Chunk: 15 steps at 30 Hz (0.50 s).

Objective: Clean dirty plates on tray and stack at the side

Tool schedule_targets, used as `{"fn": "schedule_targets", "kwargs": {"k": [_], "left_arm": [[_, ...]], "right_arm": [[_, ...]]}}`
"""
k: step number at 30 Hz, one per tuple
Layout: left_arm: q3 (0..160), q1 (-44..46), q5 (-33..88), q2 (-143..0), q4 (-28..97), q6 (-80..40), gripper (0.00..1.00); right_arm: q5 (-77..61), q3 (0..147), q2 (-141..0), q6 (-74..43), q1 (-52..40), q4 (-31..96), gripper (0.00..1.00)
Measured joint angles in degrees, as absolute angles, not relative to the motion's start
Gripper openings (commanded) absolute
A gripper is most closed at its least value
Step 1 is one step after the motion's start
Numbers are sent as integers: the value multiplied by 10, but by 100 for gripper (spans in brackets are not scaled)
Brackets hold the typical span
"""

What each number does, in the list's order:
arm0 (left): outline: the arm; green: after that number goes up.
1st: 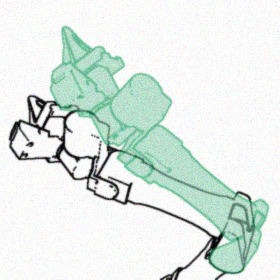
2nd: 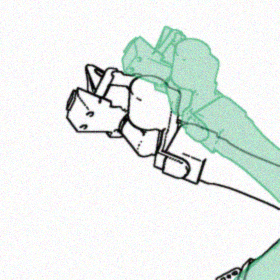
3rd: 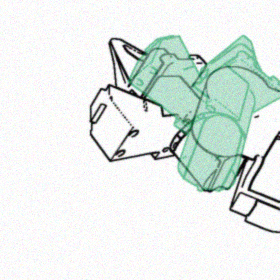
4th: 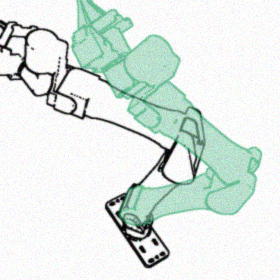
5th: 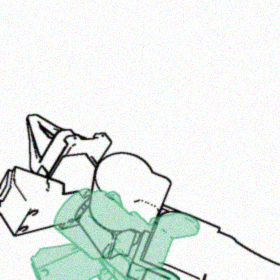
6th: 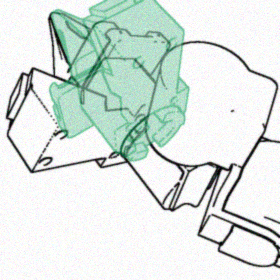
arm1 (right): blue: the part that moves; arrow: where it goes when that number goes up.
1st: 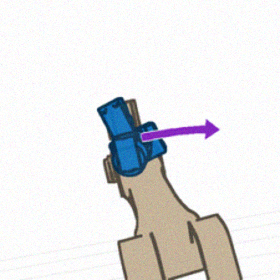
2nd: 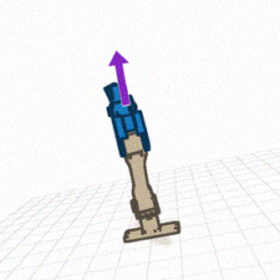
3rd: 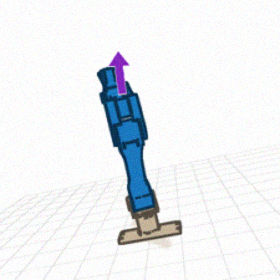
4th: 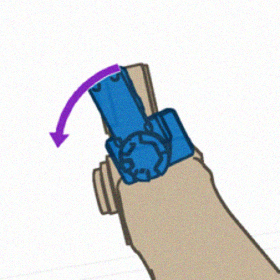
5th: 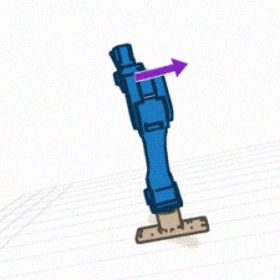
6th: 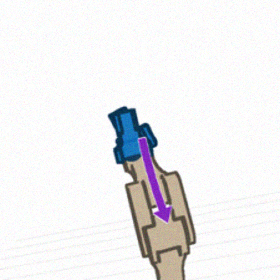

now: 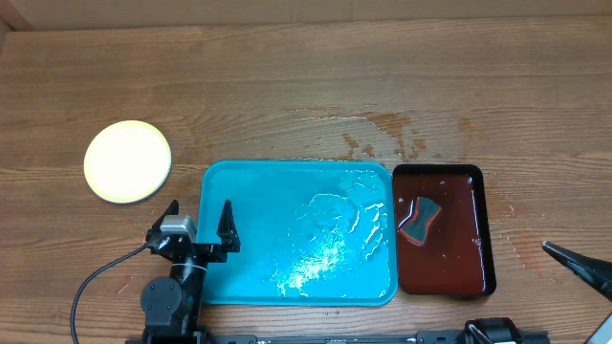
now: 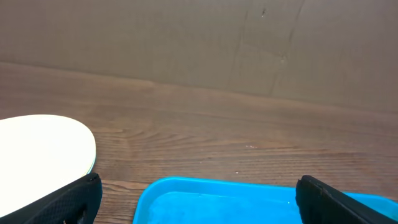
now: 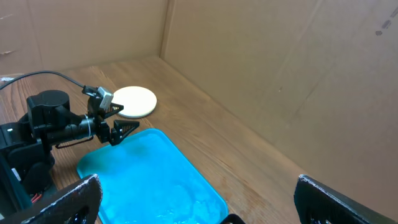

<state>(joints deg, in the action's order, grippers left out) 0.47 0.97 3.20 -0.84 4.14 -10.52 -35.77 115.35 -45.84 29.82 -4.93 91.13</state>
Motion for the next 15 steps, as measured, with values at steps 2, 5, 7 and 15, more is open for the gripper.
{"fn": "schedule_targets", "kwargs": {"k": [2,5,7,15], "left_arm": [[5,10,32,-8,41,-105,100],[5,10,32,-8,41,-105,100],[5,10,32,-9,41,-105,100],[5,10,32,-9,41,-105,100]], "right_arm": [[-357,1153,-458,296,-49,905,100],[-334,1153,-458,245,-49,858,100],[-293,1153,-458,186,-49,818,100],[-147,1117,-458,33,-49,723,100]]}}
